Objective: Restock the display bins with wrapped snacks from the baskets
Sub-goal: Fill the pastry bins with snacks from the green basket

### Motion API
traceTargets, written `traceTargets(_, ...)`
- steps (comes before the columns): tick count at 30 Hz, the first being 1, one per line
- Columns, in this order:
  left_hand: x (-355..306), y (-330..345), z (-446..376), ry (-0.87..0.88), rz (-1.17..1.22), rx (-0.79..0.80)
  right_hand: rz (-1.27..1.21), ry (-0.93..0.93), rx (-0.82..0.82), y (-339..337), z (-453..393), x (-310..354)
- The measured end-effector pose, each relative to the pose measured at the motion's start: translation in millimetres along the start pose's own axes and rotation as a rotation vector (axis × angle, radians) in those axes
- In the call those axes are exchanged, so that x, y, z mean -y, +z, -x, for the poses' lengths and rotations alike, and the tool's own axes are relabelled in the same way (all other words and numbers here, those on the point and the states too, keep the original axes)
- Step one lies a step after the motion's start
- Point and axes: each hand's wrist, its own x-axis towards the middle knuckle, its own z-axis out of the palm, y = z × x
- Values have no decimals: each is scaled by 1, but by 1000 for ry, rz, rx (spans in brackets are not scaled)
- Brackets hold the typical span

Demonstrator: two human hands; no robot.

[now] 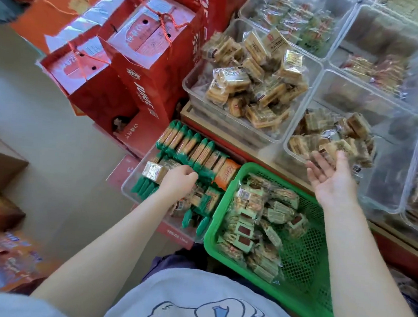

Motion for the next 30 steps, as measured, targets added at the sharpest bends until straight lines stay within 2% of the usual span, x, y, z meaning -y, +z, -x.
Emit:
traceTargets(5, 37, 6, -8, -54, -157, 35, -77, -55, -191, 15, 12, -10)
traceTargets(7, 50, 6, -13, -58, -191, -31, 31, -142, -308, 27, 26, -21)
traceTargets(9, 61, 3, -18, -56, -263, -190, 236, -226, -272, 43, 42, -40)
traceTargets(11, 75, -1, -30, -63, -342, -304, 541, -279, -64, 63, 54, -69)
traceTargets(12, 81, -4, -37, -75, -384, -312, 715, -279, 76, 74, 56, -85)
traceTargets(16, 100, -10, -60, -72, -560, -170, 1367, -102, 643, 108, 49, -150)
traceTargets(18, 104, -12, -69, -30, -648, -147, 1579, 9, 816, 118, 44, -178)
traceTargets(20, 107, -19, -75, 3, -690, -160, 1745, 27, 912, 124, 43, -198)
traceTargets(22, 106, -28, -73, 56, -628, -188, 1830, 6, 942, 126, 44, -210)
traceTargets(24, 100, -36, -61, 11, -429, -225, 1818, -8, 938, 128, 45, -215)
traceTargets(28, 84, -42, -30, -231, 304, -140, 1515, -113, 847, 134, 51, -212)
traceTargets(30, 80, -37, -20, -343, 474, -60, 1357, -141, 883, 138, 55, -203)
